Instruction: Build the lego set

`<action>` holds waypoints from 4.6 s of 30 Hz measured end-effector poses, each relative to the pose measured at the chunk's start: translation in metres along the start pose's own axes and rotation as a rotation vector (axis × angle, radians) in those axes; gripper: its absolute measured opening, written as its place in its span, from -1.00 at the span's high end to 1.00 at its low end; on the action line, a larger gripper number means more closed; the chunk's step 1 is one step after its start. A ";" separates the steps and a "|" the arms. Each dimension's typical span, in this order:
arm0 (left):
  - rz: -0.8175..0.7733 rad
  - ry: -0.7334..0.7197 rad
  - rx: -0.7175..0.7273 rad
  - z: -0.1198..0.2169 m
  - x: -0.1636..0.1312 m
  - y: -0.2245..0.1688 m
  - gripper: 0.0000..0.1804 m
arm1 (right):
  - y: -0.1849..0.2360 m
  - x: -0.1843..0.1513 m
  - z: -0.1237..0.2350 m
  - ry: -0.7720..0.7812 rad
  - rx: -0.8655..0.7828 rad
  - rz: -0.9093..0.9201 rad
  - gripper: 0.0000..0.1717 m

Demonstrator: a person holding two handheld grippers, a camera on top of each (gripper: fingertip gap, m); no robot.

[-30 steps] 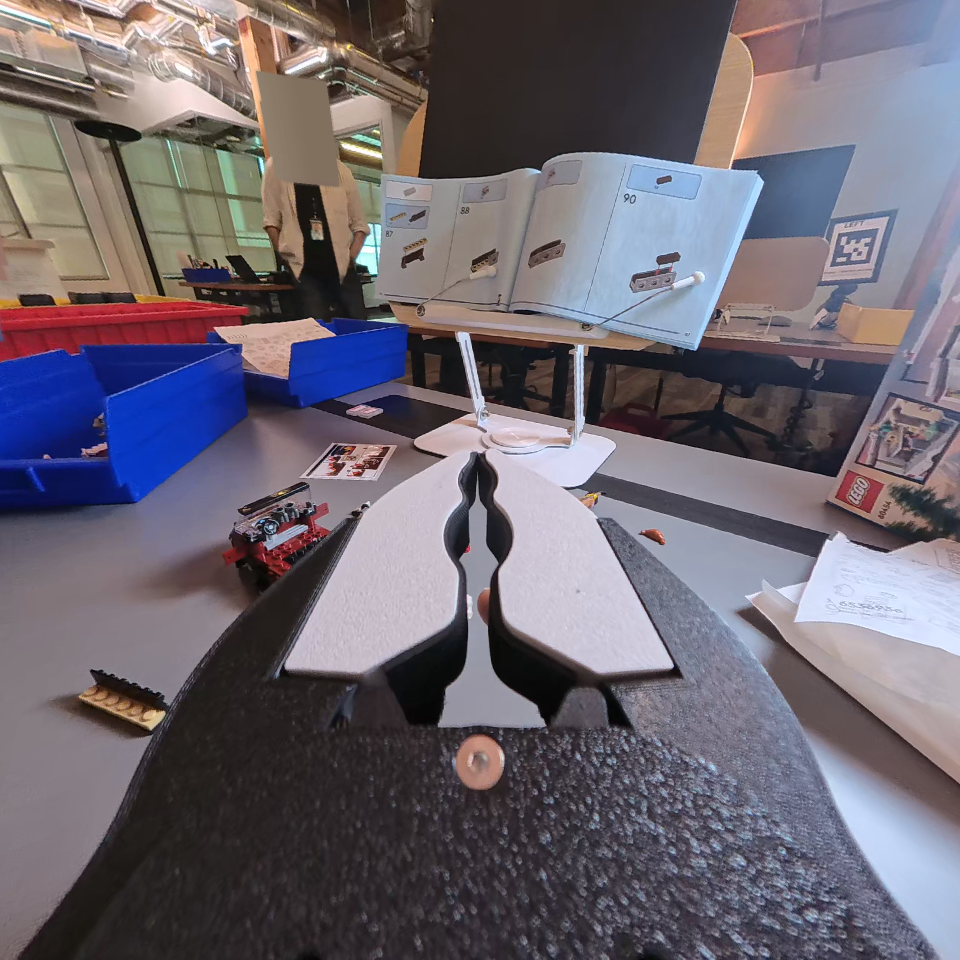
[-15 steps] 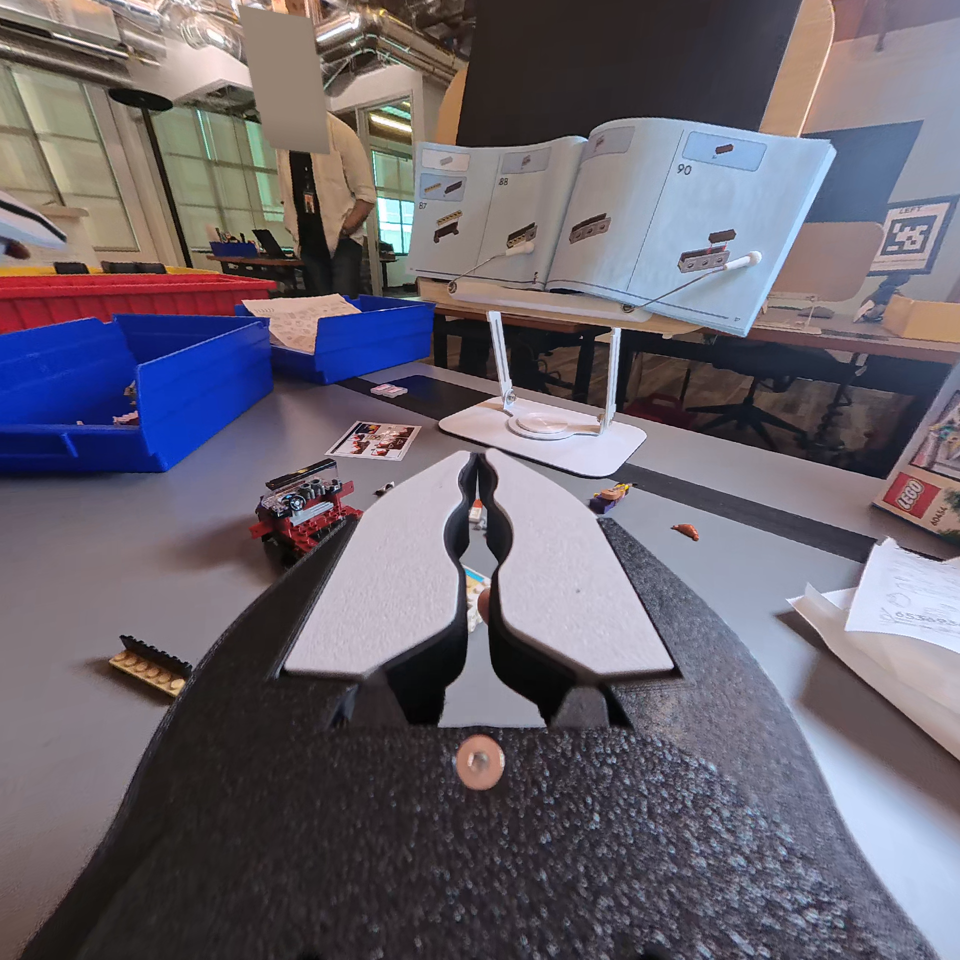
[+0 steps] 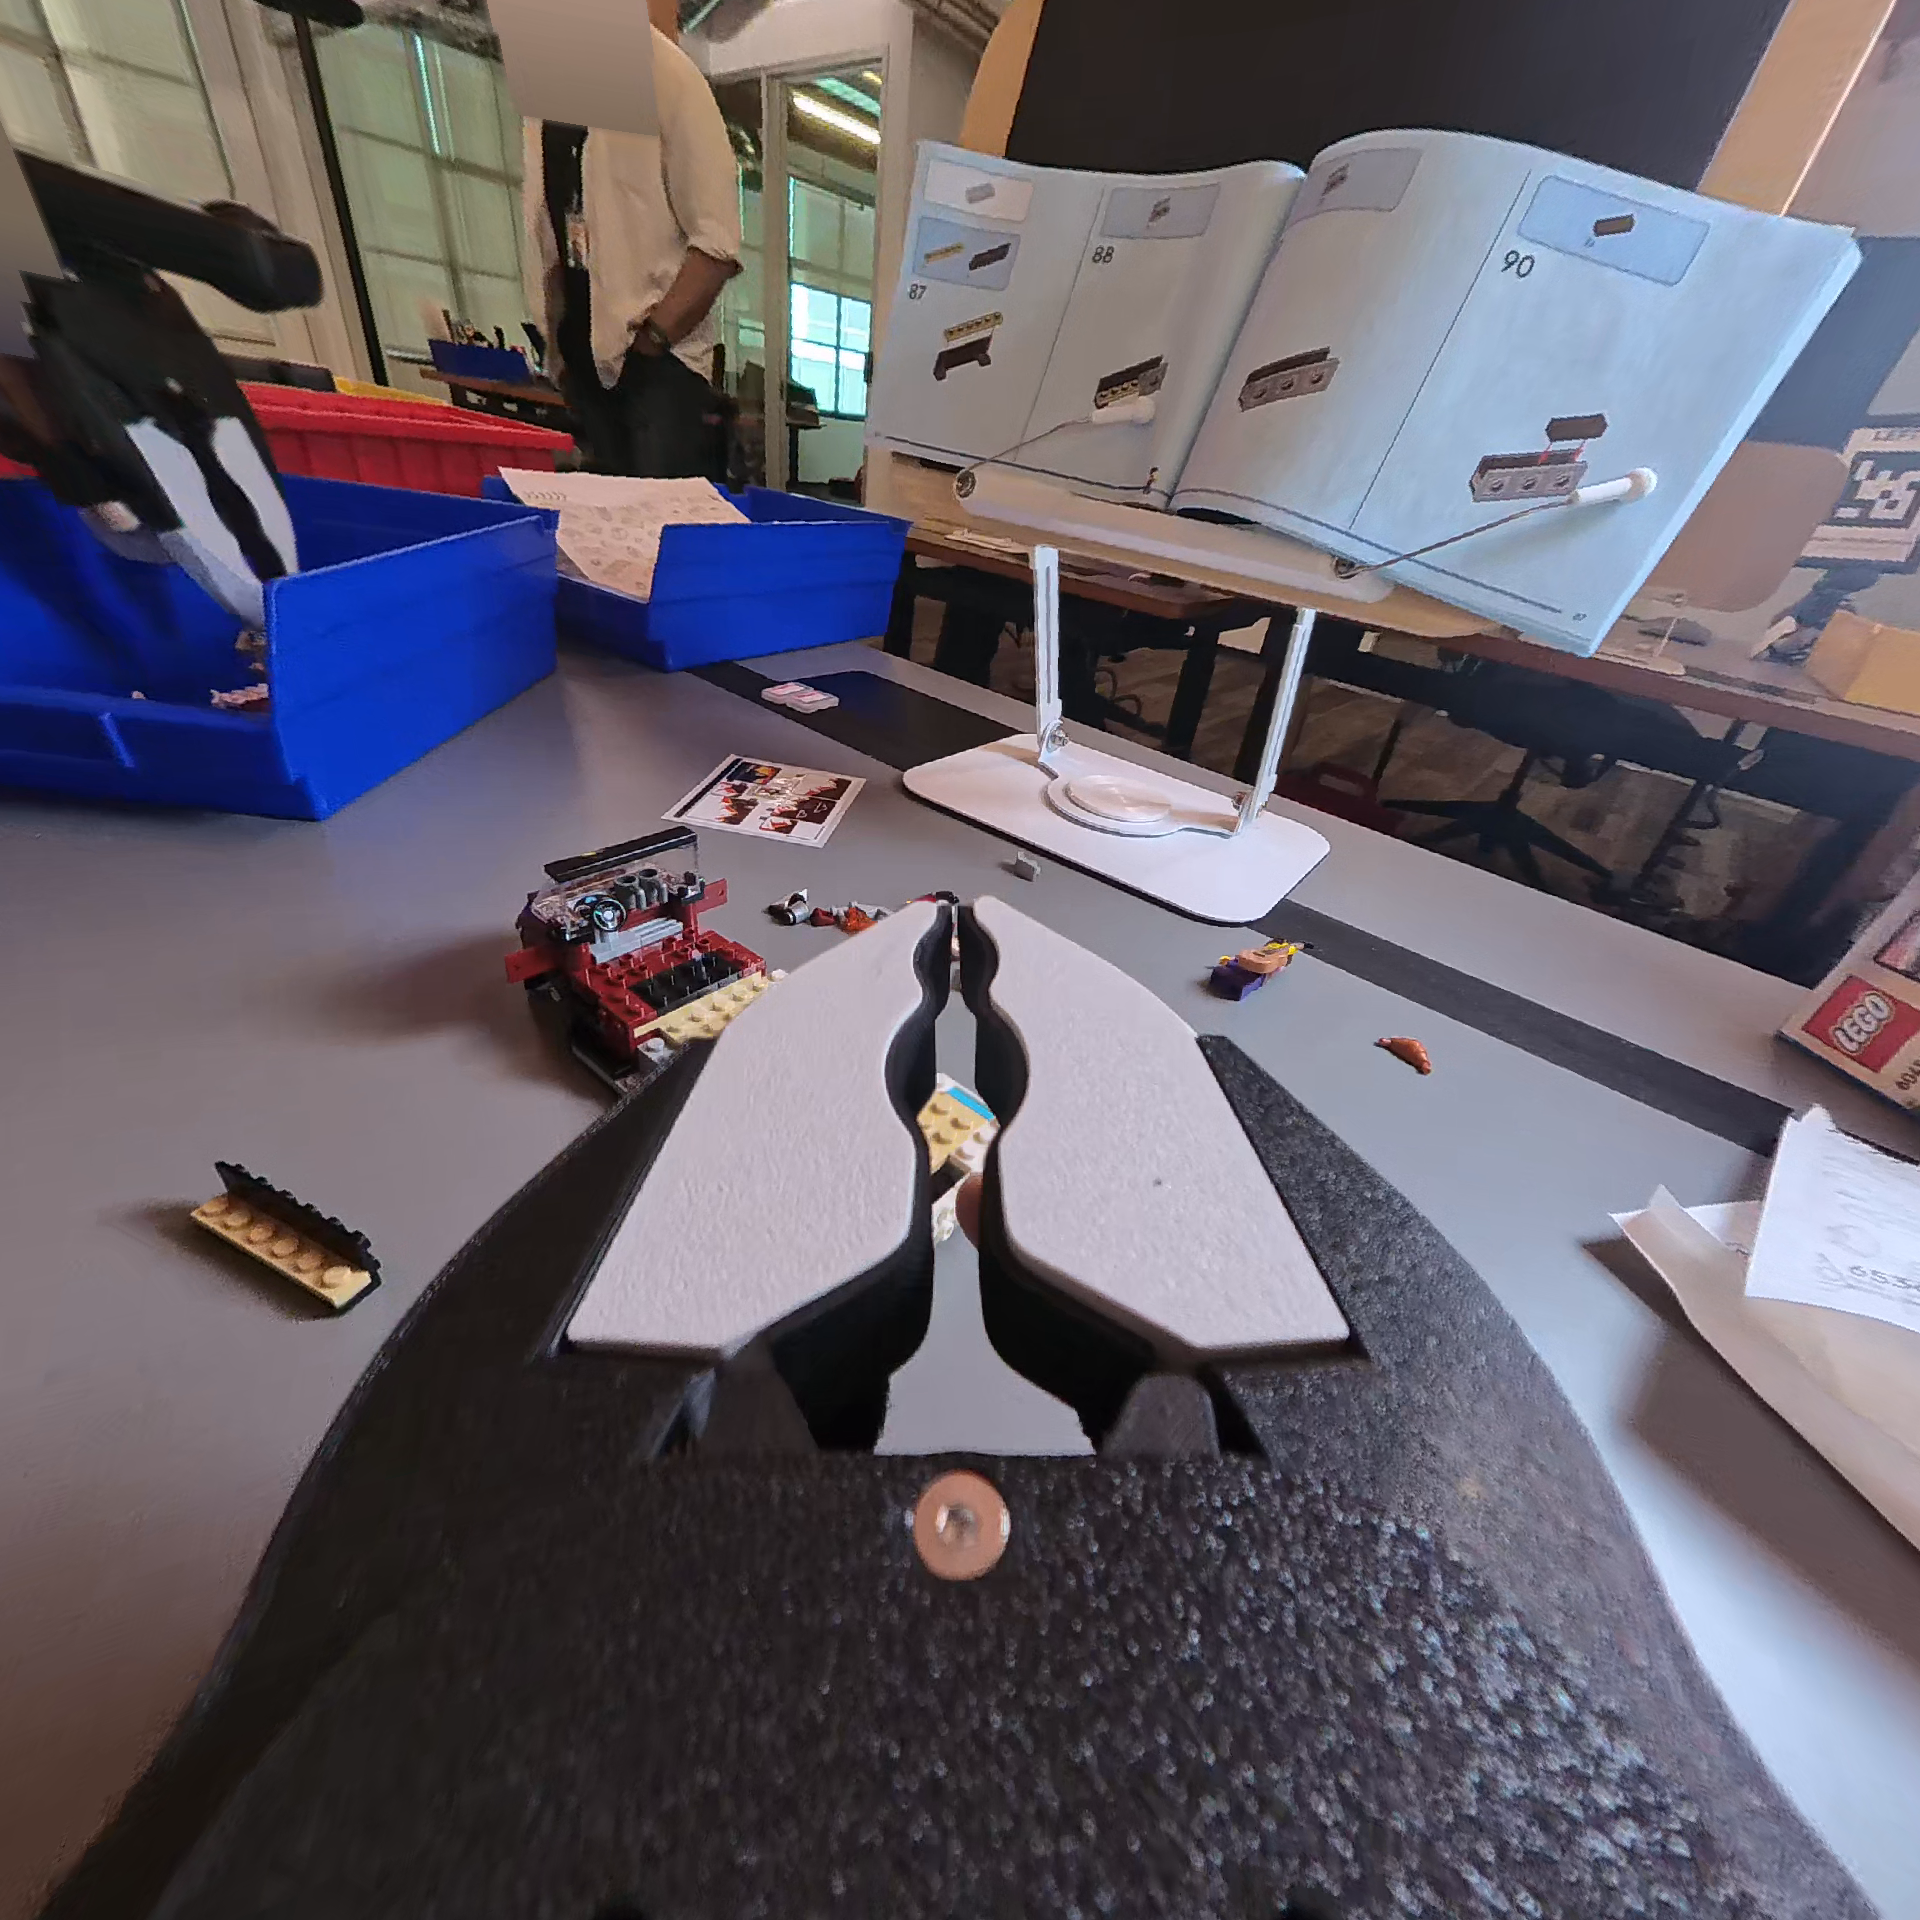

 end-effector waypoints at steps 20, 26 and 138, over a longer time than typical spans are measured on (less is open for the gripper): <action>-0.026 -0.326 0.016 0.040 0.053 -0.049 0.81 | 0.008 -0.003 -0.001 0.031 0.053 0.062 0.98; -0.112 -0.857 0.012 0.077 0.115 -0.136 0.81 | 0.022 -0.005 -0.002 0.035 0.104 0.119 0.97; 0.166 -1.105 0.762 0.022 0.369 0.018 1.00 | -0.006 -0.008 0.011 0.116 0.051 0.018 0.75</action>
Point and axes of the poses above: each gripper's, where its closed fingertips meet, z back along the fingers, x out of its top, y = z × x across the jaws, the point moved 7 cm from there along z, back along the fingers, and after that the axes turned 12 degrees about -z, right-handed, at the moved point
